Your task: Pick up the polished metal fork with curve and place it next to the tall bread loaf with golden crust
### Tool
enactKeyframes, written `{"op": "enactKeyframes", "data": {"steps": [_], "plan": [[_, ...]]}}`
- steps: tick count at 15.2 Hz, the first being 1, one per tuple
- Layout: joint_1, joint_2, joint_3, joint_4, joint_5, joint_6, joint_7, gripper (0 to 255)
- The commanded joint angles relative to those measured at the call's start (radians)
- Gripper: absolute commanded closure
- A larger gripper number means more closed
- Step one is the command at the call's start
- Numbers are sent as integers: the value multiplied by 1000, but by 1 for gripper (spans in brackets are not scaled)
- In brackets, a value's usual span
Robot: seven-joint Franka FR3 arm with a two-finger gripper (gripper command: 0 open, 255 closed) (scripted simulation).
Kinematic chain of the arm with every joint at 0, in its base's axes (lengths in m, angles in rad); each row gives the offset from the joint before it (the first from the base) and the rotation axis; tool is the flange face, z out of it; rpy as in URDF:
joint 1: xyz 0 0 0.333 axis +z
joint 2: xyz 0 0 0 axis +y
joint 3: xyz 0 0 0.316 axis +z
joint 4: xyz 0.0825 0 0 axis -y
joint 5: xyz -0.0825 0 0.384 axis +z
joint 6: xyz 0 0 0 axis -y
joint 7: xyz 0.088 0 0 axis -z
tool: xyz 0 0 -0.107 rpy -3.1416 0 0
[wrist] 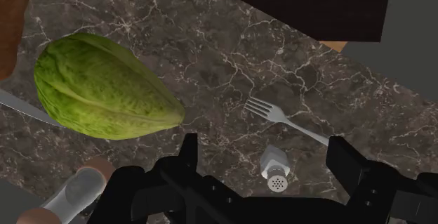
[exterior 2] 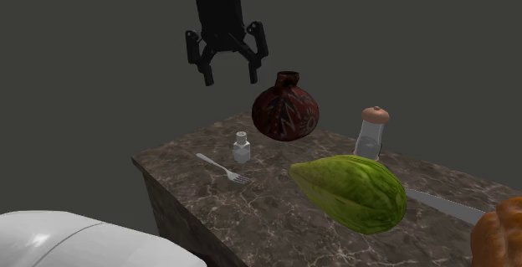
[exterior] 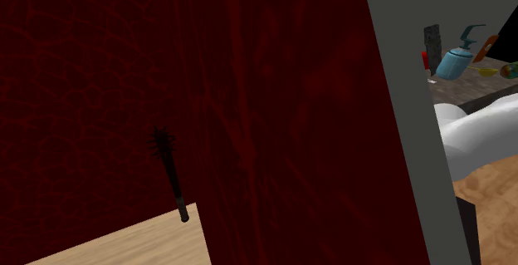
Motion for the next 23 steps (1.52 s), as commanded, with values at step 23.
{"op": "enactKeyframes", "data": {"steps": [23], "plan": [[260, 367, -186, -375, -35, 738, -698, 0]]}}
